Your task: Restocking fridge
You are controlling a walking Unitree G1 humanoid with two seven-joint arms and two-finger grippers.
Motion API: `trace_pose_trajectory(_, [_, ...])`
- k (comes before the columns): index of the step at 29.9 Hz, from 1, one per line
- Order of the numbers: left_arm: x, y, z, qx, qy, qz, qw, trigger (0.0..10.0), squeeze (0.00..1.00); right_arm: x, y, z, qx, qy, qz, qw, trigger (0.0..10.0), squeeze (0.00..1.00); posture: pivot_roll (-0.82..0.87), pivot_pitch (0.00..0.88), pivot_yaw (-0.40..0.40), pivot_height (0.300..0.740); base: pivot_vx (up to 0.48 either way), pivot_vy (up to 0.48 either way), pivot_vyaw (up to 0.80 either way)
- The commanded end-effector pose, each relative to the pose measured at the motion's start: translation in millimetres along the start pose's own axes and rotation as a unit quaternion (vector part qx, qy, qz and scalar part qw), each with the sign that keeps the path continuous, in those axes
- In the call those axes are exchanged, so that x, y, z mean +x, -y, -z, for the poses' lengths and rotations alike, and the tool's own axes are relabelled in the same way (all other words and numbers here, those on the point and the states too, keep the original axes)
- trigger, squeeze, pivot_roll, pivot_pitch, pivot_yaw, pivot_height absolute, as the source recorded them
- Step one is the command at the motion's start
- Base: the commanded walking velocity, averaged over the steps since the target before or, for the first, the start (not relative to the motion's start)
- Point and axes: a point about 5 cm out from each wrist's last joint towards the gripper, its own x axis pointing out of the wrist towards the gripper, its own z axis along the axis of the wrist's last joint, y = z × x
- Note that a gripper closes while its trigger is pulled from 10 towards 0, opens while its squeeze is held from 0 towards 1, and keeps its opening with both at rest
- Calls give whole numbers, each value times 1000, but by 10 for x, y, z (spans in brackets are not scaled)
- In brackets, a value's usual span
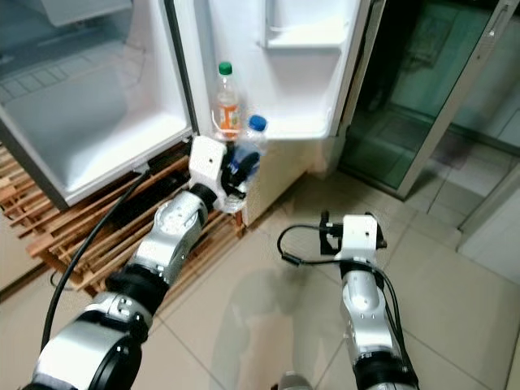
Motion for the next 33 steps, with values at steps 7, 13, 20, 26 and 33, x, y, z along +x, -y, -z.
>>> trace_pose_trajectory(7, [30, -63, -151, -30, 34, -13, 999, 10000, 0, 36, -34, -50, 0, 13, 1, 1000, 10000, 0, -239, 0, 85, 740, 166, 0, -417])
trace_pose_trajectory(13, [63, 53, -201, -101, 57, 10, 993, 10000, 0, 55, -29, -78, -1, 16, -2, 1000, 10000, 0, -246, 0, 80, 740, 451, 0, 0])
trace_pose_trajectory(20, [97, 177, -251, -121, 70, 51, 989, 10000, 0, 56, -14, -76, -3, 16, -1, 1000, 10000, 0, -246, 0, 79, 740, 450, 0, 0])
trace_pose_trajectory(26, [138, 186, -321, -148, 79, 54, 984, 10000, 0, 48, -36, -68, -1, 15, -1, 1000, 10000, 0, -254, 0, 89, 740, 458, 0, 0])
trace_pose_trajectory(33, [141, 189, -365, -151, 87, 63, 983, 10000, 0, 29, -29, -55, 0, 15, -3, 1000, 10000, 0, -255, 0, 88, 740, 459, 0, 0])
